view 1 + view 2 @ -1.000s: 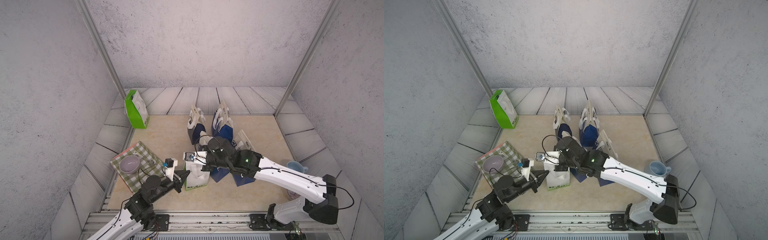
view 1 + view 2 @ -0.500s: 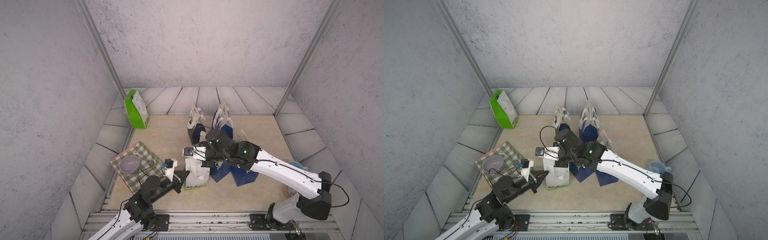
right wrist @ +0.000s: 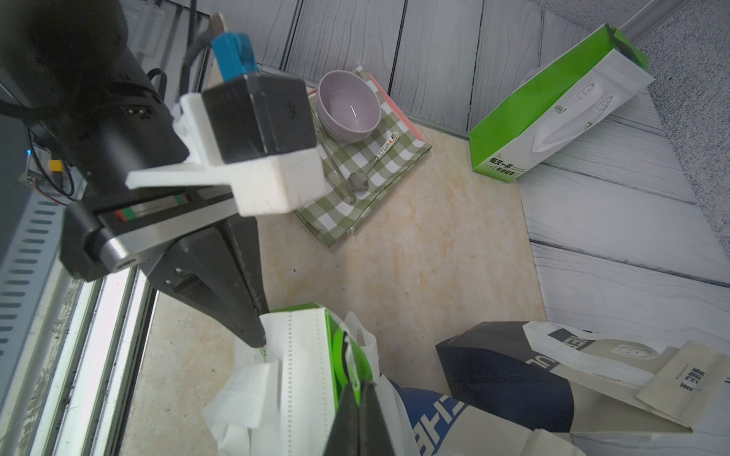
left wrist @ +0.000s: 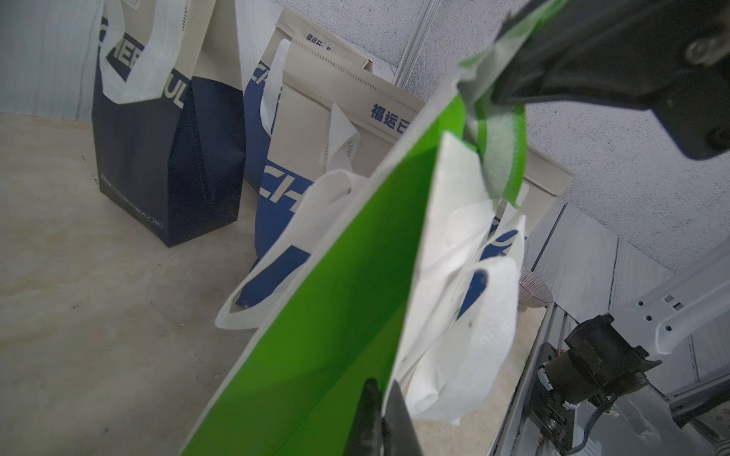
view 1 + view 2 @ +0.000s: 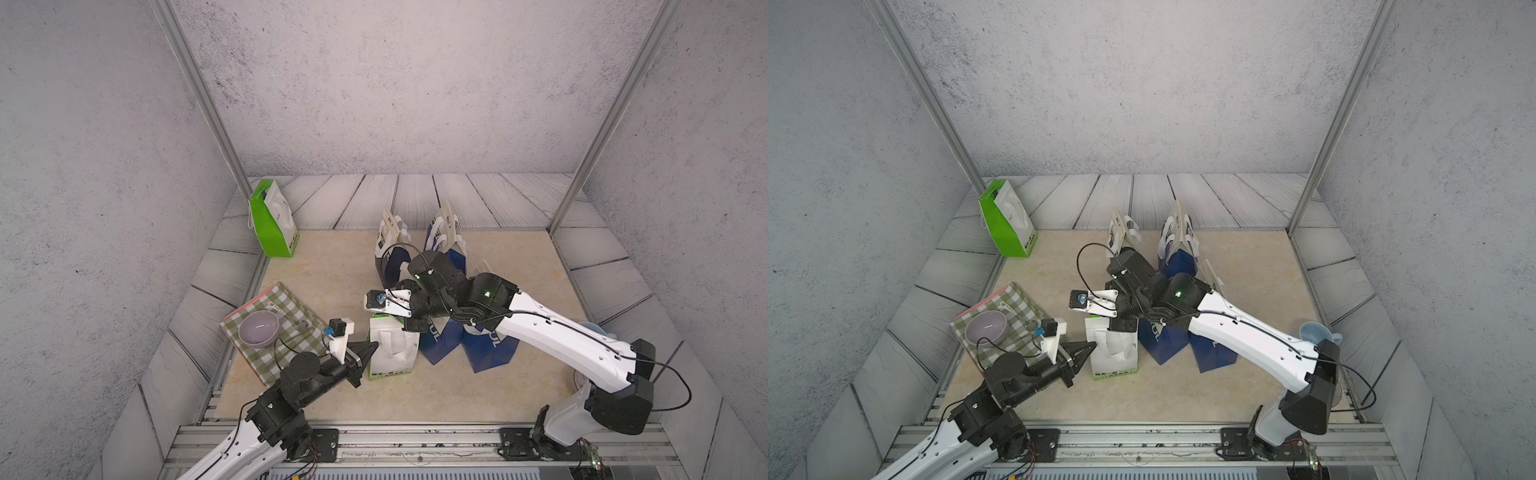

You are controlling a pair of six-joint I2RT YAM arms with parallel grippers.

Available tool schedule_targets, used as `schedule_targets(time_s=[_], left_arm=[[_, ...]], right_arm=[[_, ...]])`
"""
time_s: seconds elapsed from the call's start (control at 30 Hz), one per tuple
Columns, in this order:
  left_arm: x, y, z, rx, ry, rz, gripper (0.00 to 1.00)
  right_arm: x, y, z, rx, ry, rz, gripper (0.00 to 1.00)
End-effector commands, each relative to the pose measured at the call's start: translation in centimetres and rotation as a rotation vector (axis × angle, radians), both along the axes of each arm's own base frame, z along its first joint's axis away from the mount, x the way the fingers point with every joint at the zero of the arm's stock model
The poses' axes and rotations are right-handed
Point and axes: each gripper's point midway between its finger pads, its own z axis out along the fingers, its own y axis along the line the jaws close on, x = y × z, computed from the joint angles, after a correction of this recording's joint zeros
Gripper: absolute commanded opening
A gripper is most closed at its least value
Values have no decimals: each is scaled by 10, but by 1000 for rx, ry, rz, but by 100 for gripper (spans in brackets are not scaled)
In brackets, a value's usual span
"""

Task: Open the takeout bag
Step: Open the takeout bag at the center of the board.

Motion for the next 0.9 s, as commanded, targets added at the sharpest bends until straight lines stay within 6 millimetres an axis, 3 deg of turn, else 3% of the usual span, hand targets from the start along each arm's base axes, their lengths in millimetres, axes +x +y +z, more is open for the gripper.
schedule_targets(time_s=[0.0,0.17,0.57,0.87], left_arm=[[2,2,2,15,-11,16,0],[2,2,0,15,-7,17,0],[4,0,-1,9,0,17,0],[4,0,-1,6,2,16,0]], right_arm=[[5,-6,-1,17,-19,-30,6],[3,-13,-7,37,-36,-39,26],[8,-33,-15,77,-209,-63,35],[9,-27,-23,52,-327,-20,39]])
